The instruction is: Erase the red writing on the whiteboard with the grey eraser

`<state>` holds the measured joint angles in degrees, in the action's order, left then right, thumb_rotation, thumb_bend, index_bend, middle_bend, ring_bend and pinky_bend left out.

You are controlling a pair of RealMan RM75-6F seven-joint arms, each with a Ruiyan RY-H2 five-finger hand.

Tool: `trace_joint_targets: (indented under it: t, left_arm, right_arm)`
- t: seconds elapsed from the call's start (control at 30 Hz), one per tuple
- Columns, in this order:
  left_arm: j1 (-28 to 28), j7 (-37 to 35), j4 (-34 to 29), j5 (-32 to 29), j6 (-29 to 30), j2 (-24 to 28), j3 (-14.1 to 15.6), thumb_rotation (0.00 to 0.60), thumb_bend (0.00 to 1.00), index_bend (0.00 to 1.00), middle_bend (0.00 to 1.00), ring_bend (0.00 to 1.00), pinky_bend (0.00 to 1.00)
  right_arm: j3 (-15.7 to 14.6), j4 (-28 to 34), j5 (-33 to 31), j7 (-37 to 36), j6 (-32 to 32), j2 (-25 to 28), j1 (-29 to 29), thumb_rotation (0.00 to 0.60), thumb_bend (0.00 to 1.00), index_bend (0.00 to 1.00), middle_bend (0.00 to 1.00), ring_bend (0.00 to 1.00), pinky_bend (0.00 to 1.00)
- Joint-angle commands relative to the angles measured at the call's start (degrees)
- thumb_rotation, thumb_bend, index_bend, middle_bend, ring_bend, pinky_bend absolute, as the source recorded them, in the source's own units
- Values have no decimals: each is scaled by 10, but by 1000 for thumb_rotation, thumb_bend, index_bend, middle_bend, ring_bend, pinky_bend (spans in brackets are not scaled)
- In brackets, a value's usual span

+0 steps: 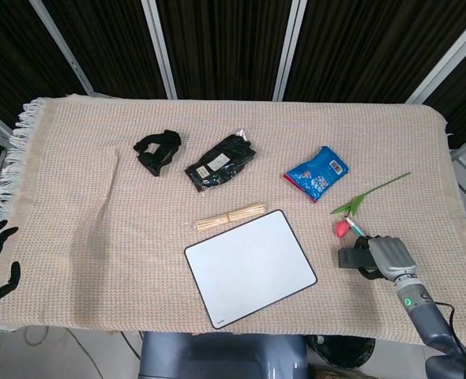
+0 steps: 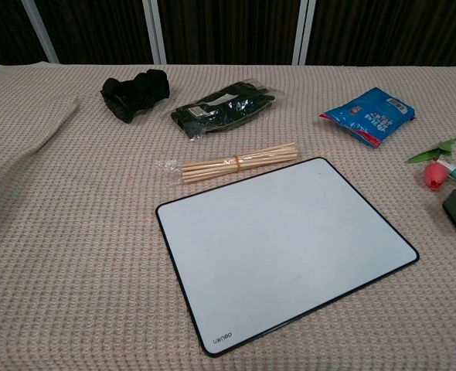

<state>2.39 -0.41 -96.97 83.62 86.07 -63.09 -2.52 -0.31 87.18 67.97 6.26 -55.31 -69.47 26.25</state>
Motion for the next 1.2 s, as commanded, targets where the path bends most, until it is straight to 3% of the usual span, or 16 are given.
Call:
trace_joint_targets:
  t: [0.03,0.3,0.53,0.77,1.0,1.2]
  left_arm:
    - [0,1,0,0,0,0,0,600,513,161,47,0,16]
    - [0,3,0,-1,-1,-1,0,600,514,161,47,0,16]
    - [0,2,-1,-1,0,0,0,600,517,161,47,0,16]
    - [0,2,-1,-2,0,0,-1,600,517,161,47,0,16]
    - [-1,1,-1,0,2,-1,0,600,517,161,47,0,16]
    - [-2,1,-1,0,4,-1,-1,600,517,161,47,0,16]
  right_arm:
    - [0,5,4,0,-3,3,-3,600,142,232,358,405,395]
    - [-2,34,20,19,-27,16,-17,600,25,50,132,218,344]
    - [10,73,38,25,-69,37,-30,600,21,34,100,181,216]
    - [27,95,119,-8,-218,67,-84,600,22,31,66,152,169]
    - [10,84,187,-23,-348,79,-159,600,21,17,44,132,168]
    - [-6,63,205,-7,-374,68,-192,600,22,1,25,98,162]
